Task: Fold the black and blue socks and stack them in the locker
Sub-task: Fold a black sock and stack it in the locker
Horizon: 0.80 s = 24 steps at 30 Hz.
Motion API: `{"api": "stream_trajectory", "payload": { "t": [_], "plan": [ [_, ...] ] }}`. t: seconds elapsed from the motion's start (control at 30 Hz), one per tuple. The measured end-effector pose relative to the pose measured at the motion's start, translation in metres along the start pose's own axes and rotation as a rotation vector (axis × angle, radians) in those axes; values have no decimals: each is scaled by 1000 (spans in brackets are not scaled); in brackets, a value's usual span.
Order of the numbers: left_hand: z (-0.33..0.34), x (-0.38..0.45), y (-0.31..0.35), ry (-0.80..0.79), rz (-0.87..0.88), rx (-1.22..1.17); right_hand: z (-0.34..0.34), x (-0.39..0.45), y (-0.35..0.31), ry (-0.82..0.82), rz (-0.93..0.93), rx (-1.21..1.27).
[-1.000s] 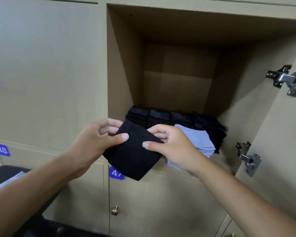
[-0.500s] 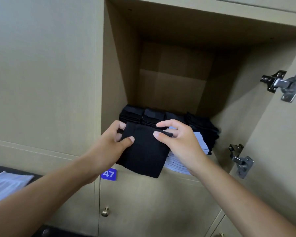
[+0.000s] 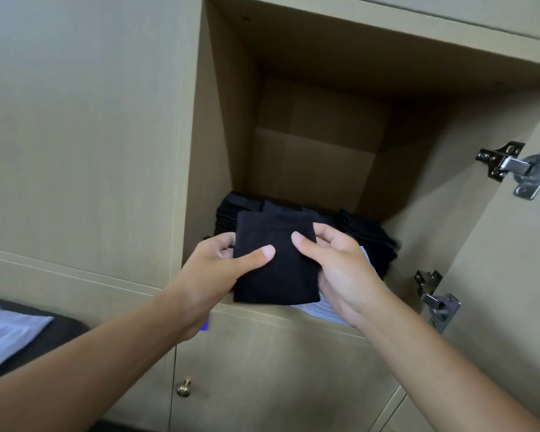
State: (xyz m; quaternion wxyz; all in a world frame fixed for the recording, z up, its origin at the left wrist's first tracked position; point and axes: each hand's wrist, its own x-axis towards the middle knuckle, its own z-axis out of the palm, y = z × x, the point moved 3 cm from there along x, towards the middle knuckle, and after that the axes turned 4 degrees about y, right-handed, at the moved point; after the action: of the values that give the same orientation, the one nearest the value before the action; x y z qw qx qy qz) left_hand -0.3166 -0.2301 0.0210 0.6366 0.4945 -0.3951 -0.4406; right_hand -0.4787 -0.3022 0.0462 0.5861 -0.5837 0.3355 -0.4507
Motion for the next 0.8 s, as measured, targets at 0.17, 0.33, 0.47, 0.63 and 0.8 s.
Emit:
{"api": "stream_trajectory", "payload": {
  "t": [0.17,0.33,0.47,0.63,0.8],
  "plan": [
    [-2,0,-6,19,-1,70,-1,5,11,14,127,264],
    [-11,2,-1,-33,68,300,-7,2,-6,4,-157,-236],
    [-18,7,3,-7,95,394,-10,1,-20,-229,-235,-583],
    [-18,11,5,98,85,256,-8,-5,-19,-291,-178,-640],
    [-19,12,8,187,121,256,-14,-2,-14,-158,-117,-615]
  ]
}}
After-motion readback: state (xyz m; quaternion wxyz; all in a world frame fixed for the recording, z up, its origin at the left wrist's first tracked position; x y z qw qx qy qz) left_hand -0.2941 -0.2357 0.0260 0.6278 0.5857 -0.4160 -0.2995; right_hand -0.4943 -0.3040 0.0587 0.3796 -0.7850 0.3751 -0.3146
